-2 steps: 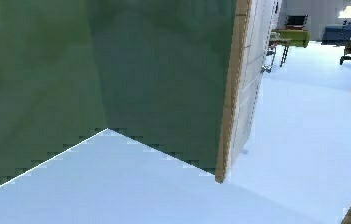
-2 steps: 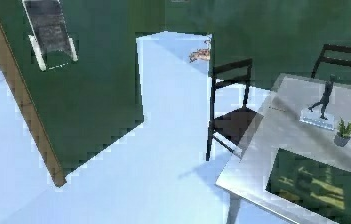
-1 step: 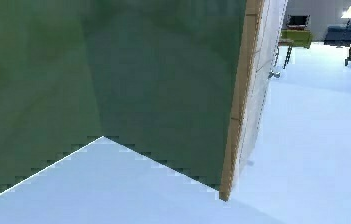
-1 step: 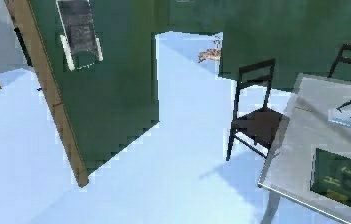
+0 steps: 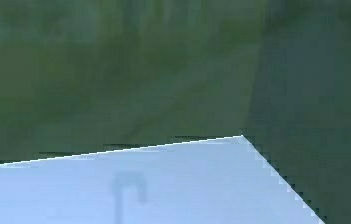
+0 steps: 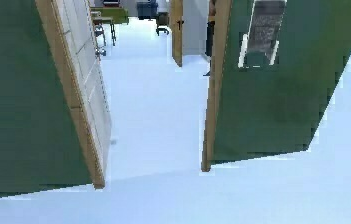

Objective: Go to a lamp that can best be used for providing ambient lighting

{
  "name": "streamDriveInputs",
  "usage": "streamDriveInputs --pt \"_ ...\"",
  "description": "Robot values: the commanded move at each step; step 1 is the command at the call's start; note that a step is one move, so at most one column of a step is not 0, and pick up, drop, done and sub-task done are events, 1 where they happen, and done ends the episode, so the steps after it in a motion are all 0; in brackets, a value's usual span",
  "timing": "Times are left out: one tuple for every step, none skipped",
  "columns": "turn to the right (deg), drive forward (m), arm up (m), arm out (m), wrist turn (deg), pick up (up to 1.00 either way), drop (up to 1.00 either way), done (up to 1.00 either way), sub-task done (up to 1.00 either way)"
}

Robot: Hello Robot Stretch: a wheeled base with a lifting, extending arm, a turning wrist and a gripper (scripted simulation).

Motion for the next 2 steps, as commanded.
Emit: streamDriveInputs --pt "-36.0 0.0 0.0 0.0 0.0 0.0 0.0 0.0 0.0" --pt "0.0 0.2 0.0 0.0 0.0 0.0 0.0 0.0 0.0"
